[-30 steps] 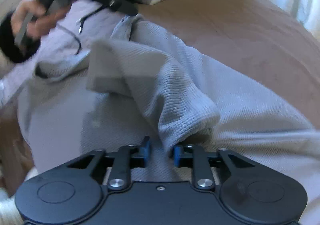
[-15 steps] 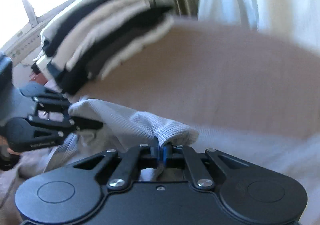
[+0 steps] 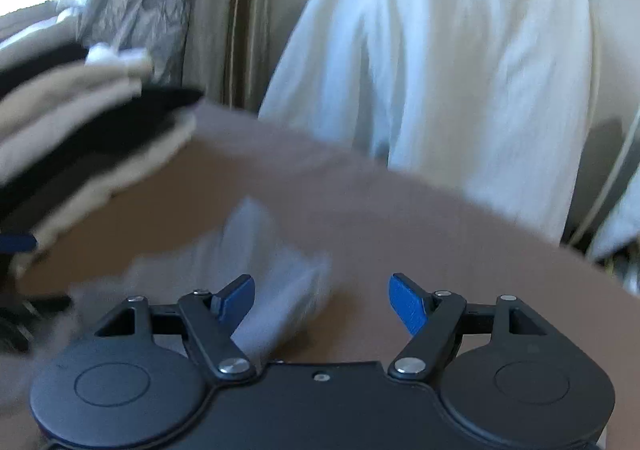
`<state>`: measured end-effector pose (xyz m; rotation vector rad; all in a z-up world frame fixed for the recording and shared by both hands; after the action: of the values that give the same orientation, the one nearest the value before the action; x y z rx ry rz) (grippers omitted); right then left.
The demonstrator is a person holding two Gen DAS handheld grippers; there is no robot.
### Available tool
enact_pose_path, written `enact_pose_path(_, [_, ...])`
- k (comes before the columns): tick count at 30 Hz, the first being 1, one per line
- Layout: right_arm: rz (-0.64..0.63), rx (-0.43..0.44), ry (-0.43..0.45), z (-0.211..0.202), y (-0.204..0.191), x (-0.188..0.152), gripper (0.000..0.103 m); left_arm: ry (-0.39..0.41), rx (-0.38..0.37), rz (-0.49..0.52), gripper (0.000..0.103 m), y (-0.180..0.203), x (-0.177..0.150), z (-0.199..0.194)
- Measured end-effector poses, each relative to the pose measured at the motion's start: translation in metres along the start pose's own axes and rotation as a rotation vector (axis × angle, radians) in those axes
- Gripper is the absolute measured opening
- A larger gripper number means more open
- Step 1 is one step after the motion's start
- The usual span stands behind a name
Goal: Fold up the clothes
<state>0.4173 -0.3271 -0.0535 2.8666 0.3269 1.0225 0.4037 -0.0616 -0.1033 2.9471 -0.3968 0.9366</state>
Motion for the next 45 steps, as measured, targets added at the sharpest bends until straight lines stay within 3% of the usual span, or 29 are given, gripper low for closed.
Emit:
enact_pose_path(6, [0.067, -0.042, -0.033, -0.029, 0.069, -0.074, 0.08, -0.1, -0.199, -0.077, 0.085, -0.013, -0.038, -0.012])
enact_pose_path(9, [0.194, -0.046, -0.059, -0.029, 0.11, -0.099, 0.085, -0.103, -0.123, -0.095, 0.086, -0.016, -0.039, 0.002])
enact_pose_path(14, [0.444, -0.045, -0.11, -0.023, 0.177, -0.143, 0.09, -0.107, -0.119, -0.08, 0.087, 0.003, -0.046, 0.016])
enact_pose_path(15, [0.494, -0.045, -0.12, -0.021, 0.19, -0.152, 0.09, -0.093, -0.102, -0.047, 0.066, 0.008, -0.046, 0.013])
enact_pose_path(16, [0.544, -0.045, -0.13, -0.02, 0.203, -0.161, 0.09, -0.079, -0.086, -0.015, 0.015, 0.014, -0.045, 0.01])
enact_pose_path(17, [0.594, -0.044, -0.141, -0.019, 0.216, -0.17, 0.09, -0.063, -0.066, 0.016, 0.004, 0.018, -0.045, 0.006])
enact_pose_path(21, [0.726, -0.043, -0.178, -0.007, 0.25, -0.196, 0.09, 0.118, 0.205, 0.049, 0.001, 0.014, -0.028, -0.037])
enact_pose_path(22, [0.702, -0.056, -0.193, 0.001, 0.246, -0.196, 0.09, 0.166, 0.28, 0.046, 0.002, 0.01, -0.025, -0.049])
enact_pose_path(25, [0.629, -0.1, -0.234, 0.023, 0.235, -0.196, 0.09, 0.012, 0.243, -0.075, 0.006, -0.009, -0.031, -0.02])
enact_pose_path(27, [0.575, -0.163, -0.235, 0.025, 0.227, -0.197, 0.091, -0.126, 0.278, -0.067, 0.007, -0.017, -0.042, 0.006])
enact_pose_path(29, [0.52, -0.226, -0.236, 0.027, 0.219, -0.198, 0.09, -0.113, 0.281, -0.048, 0.014, -0.018, -0.051, -0.003])
enact_pose_path(31, [0.461, -0.275, -0.198, 0.015, 0.204, -0.194, 0.09, -0.094, 0.269, -0.053, 0.049, -0.019, -0.059, -0.02])
enact_pose_path(33, [0.398, -0.291, -0.144, -0.003, 0.18, -0.187, 0.09, -0.073, 0.226, -0.089, 0.061, -0.02, -0.068, -0.044])
enact_pose_path(37, [0.244, -0.079, -0.078, -0.051, 0.094, -0.181, 0.09, -0.069, 0.095, -0.169, 0.061, -0.017, -0.079, -0.085])
enact_pose_path(41, [0.092, 0.134, -0.019, -0.101, 0.006, -0.178, 0.09, -0.056, 0.059, -0.223, 0.066, -0.008, -0.1, -0.123])
enact_pose_path(45, [-0.023, 0.343, -0.026, -0.123, -0.087, -0.197, 0.09, -0.101, 0.004, -0.251, 0.066, 0.003, -0.145, -0.152])
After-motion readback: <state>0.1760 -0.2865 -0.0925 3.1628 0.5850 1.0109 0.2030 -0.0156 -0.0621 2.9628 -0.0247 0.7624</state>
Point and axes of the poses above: each gripper's, at about its wrist camera, not at the fingertips, and z roughly the way its jaws point, y to its right, x to its top, the point moved 7 cm from there along z, roughly the way its jaws point, and after that the axes turned 13 degrees about -y, right-handed, at the moved point
